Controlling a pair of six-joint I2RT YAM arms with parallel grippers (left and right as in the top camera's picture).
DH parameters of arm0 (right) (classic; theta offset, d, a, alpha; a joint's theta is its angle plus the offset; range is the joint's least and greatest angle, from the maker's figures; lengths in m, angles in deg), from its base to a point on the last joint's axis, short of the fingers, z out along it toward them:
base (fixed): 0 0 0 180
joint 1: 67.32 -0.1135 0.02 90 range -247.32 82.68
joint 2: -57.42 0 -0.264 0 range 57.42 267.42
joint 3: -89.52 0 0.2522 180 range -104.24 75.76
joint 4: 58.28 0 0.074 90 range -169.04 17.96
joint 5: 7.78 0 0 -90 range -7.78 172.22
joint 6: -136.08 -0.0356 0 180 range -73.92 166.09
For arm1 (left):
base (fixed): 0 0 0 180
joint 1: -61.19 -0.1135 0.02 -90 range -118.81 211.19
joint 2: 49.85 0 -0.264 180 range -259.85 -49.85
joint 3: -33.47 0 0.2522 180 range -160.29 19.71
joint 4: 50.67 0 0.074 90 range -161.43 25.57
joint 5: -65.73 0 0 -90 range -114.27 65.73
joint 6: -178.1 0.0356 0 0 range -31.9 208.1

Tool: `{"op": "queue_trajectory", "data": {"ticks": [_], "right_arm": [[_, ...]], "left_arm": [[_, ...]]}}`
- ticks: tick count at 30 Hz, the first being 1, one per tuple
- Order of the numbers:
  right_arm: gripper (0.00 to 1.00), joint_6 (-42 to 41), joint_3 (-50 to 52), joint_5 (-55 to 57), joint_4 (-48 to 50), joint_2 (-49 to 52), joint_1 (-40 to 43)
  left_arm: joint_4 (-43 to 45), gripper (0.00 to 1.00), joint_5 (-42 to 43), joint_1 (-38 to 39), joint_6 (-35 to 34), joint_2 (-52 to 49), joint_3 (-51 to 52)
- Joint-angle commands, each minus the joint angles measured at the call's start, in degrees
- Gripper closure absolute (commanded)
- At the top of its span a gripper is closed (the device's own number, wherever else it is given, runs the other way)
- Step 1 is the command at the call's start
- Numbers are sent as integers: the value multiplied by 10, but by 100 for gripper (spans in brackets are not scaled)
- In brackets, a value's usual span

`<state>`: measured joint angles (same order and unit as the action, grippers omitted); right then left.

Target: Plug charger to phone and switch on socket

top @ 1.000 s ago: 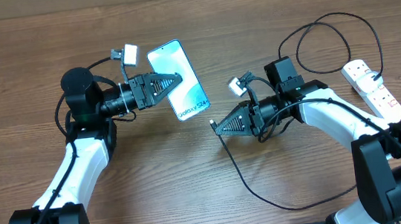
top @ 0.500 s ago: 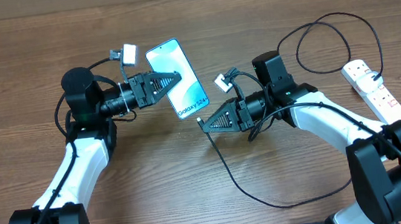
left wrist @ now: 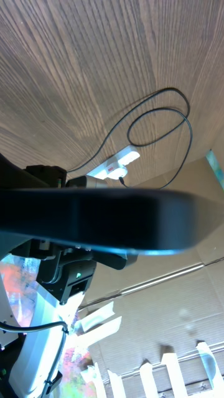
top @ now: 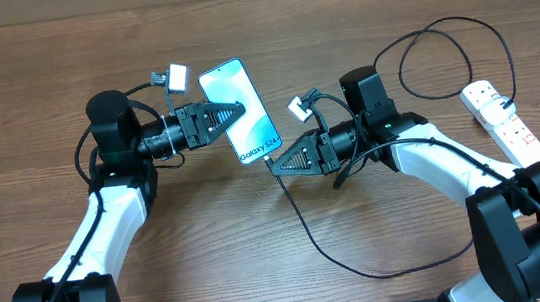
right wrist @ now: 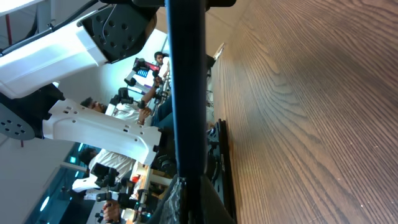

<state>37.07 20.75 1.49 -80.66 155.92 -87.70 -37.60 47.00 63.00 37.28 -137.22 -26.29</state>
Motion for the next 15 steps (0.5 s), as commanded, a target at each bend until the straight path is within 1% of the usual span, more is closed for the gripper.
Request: {"op": "queue_trajectory", "data": {"ticks": [1, 15], "right_arm": [[96, -7, -10, -3, 2, -13, -2], [96, -15, -10, 12, 13, -13, -2]], "left_arm": [[4, 96, -4, 1, 13, 4, -7], [3, 96, -7, 1, 11, 4, -7]]}}
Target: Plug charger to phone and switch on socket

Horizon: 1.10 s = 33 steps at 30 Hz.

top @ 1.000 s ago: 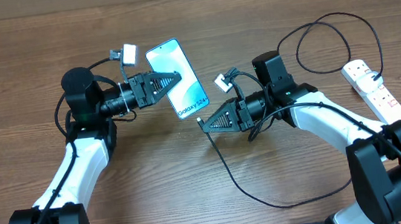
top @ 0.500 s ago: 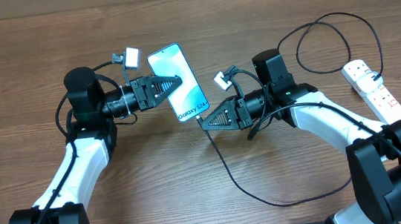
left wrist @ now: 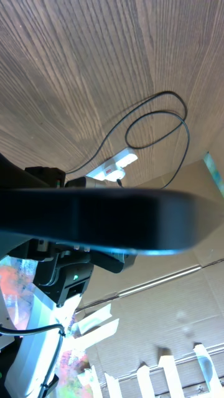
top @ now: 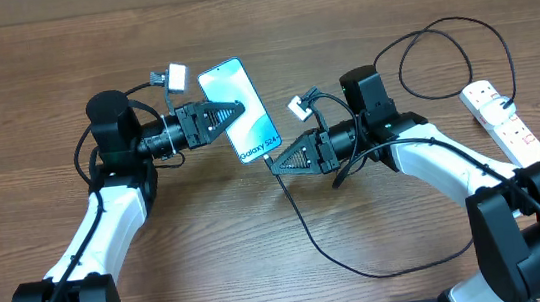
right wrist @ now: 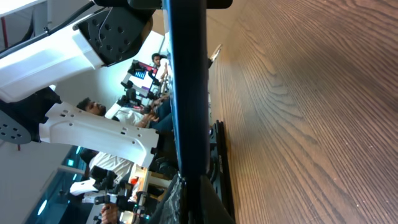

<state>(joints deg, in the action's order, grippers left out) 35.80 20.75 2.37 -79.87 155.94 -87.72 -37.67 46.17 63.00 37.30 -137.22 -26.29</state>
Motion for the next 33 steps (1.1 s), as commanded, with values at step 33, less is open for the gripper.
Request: {"op": "queue_trajectory", "data": {"ticks": [33], "right_arm": [[96, -35, -10, -12, 48, -13, -2]], "left_arm": [[4, 96, -6, 5, 11, 4, -7]]}}
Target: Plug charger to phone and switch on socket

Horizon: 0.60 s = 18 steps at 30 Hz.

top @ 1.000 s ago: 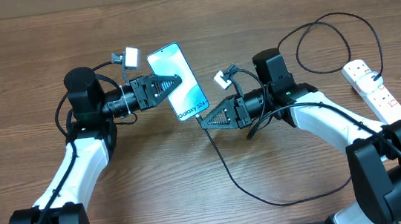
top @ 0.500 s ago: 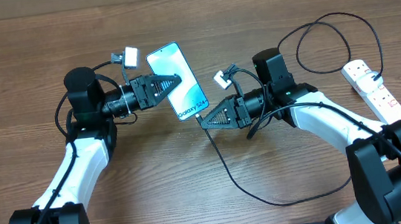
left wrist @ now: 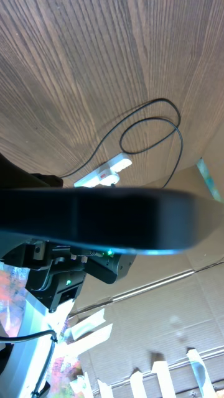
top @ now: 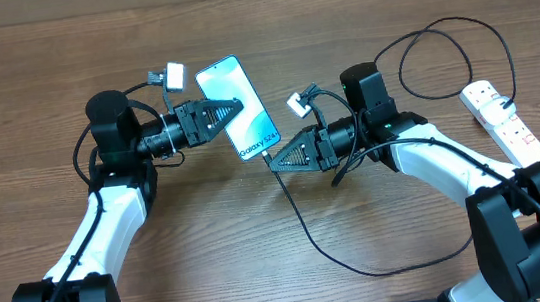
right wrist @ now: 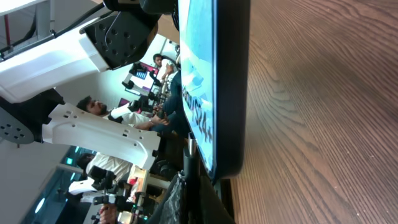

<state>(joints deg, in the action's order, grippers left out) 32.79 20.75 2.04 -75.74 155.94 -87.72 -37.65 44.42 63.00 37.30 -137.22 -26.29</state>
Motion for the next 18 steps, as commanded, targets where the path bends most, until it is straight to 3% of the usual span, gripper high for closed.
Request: {"op": "queue_trajectory", "data": {"ticks": [1, 18], "right_arm": [[96, -5, -10, -8, 7, -13, -2], [96, -5, -9, -2, -19, -13, -2]], "left_arm": [[3, 96, 12, 5, 11, 4, -7], [4, 96, 1, 5, -1, 4, -7]]}}
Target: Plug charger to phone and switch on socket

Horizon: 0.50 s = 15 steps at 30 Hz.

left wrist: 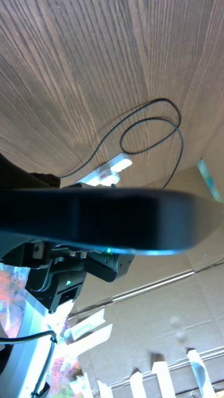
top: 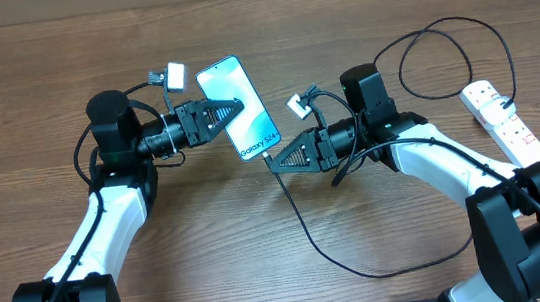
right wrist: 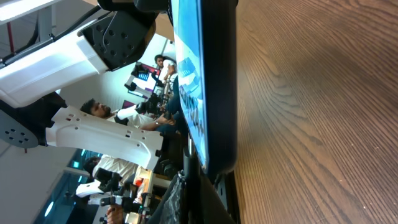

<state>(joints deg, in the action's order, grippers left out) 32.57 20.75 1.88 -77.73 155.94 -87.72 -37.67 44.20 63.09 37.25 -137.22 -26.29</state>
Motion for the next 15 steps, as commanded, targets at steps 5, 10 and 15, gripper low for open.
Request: {"op": "queue_trajectory", "data": {"ticks": [5, 10, 15], "right_arm": [[96, -2, -9, 8, 0, -13, -2], [96, -2, -9, 8, 0, -13, -2], [96, -2, -9, 14, 1, -13, -2]], "left_arm": [[4, 96, 3, 4, -7, 4, -7], [4, 96, 3, 4, -11, 4, -7], [4, 96, 5, 4, -17, 4, -7]]}}
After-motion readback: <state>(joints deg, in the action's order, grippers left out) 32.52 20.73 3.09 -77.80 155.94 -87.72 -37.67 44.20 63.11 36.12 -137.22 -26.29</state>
